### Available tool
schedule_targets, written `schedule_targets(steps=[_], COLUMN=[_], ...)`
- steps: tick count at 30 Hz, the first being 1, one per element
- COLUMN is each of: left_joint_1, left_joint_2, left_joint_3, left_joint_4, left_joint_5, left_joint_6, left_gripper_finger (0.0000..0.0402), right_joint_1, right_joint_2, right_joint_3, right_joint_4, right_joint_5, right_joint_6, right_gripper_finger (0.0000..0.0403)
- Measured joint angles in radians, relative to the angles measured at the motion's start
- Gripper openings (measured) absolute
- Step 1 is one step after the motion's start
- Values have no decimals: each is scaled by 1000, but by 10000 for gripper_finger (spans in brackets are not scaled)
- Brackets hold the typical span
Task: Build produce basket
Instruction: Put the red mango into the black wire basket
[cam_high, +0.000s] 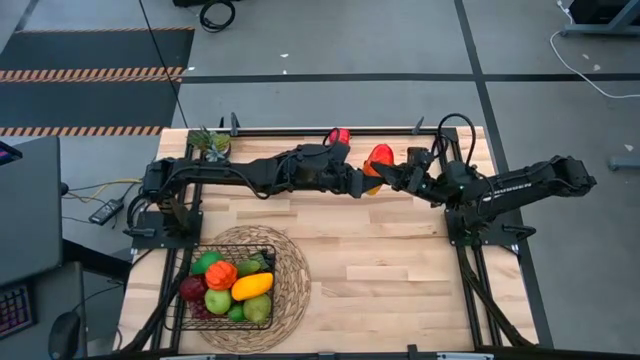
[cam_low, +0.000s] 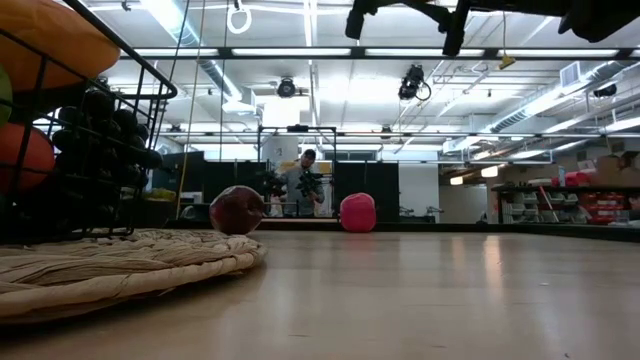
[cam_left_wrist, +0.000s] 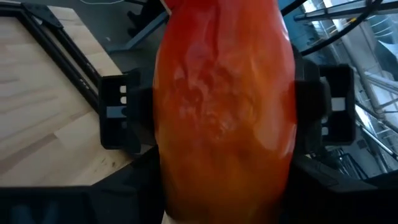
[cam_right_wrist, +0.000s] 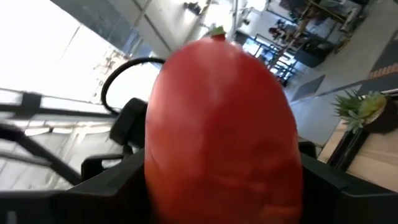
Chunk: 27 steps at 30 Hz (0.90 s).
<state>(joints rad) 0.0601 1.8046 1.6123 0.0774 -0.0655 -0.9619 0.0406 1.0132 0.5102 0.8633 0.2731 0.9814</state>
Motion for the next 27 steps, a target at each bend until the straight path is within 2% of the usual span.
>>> schedule_targets(steps=[8,14,20,25,27], left_joint_1=[0,27,51,73,82], left_joint_2=[0,-29,-72,-119,-125], left_joint_3=[0,0,0,9,7], left_joint_4=[7,-101,-192,-152,-174], left_joint_5=[-6,6,9,-25,-13], left_joint_6=[12,59,113,110,116], left_gripper_finger=[230,229,228,228,228], right_joint_1=[-17,-21,-36,-35,-37], right_joint_2=[-2,-5,-27,-41,-56], right_joint_3=[2,4,-1,-10,-3], right_joint_4=[-36,-114,-165,-315,-319], right_joint_5=[-48,-60,-65,-117,-122], right_joint_6=[-34,-24,-12,-16,-5], right_gripper_finger=[288,291,309,330,339])
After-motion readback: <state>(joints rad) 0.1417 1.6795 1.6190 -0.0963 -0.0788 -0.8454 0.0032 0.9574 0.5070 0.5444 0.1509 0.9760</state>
